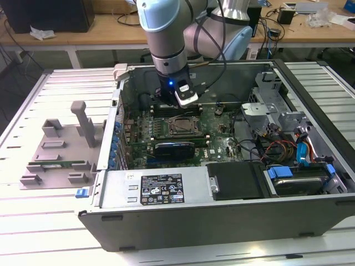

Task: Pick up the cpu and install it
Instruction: 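Install the first cpu locking lever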

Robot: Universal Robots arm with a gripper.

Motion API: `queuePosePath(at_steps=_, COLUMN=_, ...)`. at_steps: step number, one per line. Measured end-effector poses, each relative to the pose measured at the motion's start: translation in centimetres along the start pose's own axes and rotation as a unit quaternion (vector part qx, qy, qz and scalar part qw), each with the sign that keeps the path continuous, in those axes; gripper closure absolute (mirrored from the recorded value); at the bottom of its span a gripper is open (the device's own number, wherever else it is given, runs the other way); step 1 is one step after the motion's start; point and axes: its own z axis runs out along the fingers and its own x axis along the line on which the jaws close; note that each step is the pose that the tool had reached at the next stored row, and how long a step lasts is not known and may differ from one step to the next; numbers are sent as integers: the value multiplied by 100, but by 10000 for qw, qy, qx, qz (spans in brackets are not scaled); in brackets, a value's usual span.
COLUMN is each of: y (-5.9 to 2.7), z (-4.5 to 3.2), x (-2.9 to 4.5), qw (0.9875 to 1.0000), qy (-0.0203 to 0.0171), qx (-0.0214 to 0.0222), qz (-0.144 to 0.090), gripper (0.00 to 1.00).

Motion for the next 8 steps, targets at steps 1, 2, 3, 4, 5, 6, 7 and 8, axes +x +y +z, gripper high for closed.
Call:
queuePosePath(at_steps=1, y=-2, z=11, x=2, qw=10000, qy=-12, qx=-3, qz=-2, gripper=89)
queuePosePath(at_steps=2, y=-6, z=28, x=4, qw=10000, qy=-29, qx=-6, qz=-4, gripper=89)
queuePosePath(at_steps=3, y=-7, z=35, x=5, qw=10000, qy=-34, qx=-8, qz=-5, gripper=89)
queuePosePath(at_steps=4, y=-9, z=43, x=6, qw=10000, qy=-40, qx=-9, qz=-6, gripper=89)
queuePosePath(at_steps=5, y=-10, z=50, x=7, qw=10000, qy=-45, qx=-10, qz=-7, gripper=89)
queuePosePath(at_steps=6, y=-12, z=58, x=9, qw=10000, qy=-51, qx=-11, qz=-8, gripper=89)
queuePosePath(at_steps=7, y=-15, z=69, x=10, qw=10000, qy=-60, qx=-13, qz=-9, gripper=89)
queuePosePath(at_steps=8, y=-17, z=76, x=11, qw=10000, qy=-64, qx=-14, qz=-10, gripper=89)
